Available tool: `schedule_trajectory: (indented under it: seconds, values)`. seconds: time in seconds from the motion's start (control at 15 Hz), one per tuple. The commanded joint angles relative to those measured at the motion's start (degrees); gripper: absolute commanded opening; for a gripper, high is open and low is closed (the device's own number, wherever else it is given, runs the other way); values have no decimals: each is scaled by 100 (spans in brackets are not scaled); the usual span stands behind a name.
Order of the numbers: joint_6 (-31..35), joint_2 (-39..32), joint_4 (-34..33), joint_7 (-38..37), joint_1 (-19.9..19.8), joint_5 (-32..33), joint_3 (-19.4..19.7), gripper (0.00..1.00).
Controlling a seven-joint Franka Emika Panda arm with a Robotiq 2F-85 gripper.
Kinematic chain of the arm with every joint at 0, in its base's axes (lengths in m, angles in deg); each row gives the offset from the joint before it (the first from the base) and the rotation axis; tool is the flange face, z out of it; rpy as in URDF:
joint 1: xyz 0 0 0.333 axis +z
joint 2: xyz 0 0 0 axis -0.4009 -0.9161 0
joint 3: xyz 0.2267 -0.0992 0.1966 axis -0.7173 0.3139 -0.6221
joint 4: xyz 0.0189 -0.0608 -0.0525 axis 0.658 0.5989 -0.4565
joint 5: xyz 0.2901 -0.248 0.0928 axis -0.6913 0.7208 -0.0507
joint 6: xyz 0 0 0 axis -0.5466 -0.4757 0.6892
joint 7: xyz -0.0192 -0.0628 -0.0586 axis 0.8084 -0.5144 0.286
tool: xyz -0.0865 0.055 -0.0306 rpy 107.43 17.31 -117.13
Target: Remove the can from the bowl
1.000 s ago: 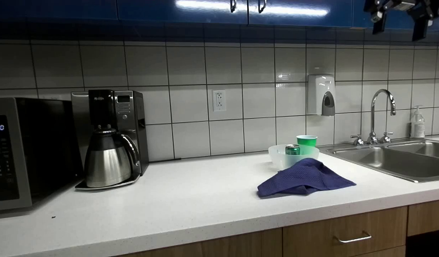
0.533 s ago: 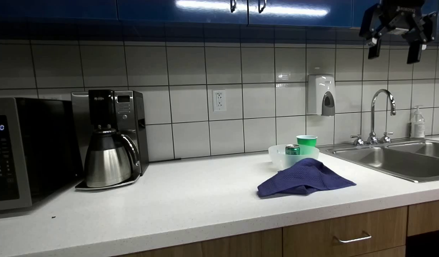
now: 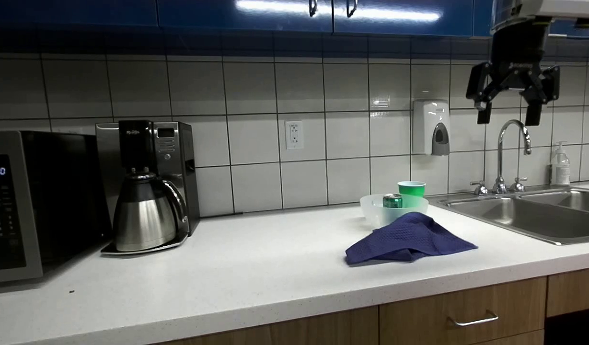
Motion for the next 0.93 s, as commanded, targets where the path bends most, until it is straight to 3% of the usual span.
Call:
schedule_trajectory:
  seconds: [0.0, 0.47, 0.87]
  values:
    - [630, -690, -115, -218, -148, 60, -187, 100]
    - [1787, -2006, -460, -824, -144, 69, -340, 100]
    - [2204, -2889, -1076, -1354, -85, 133, -473, 100]
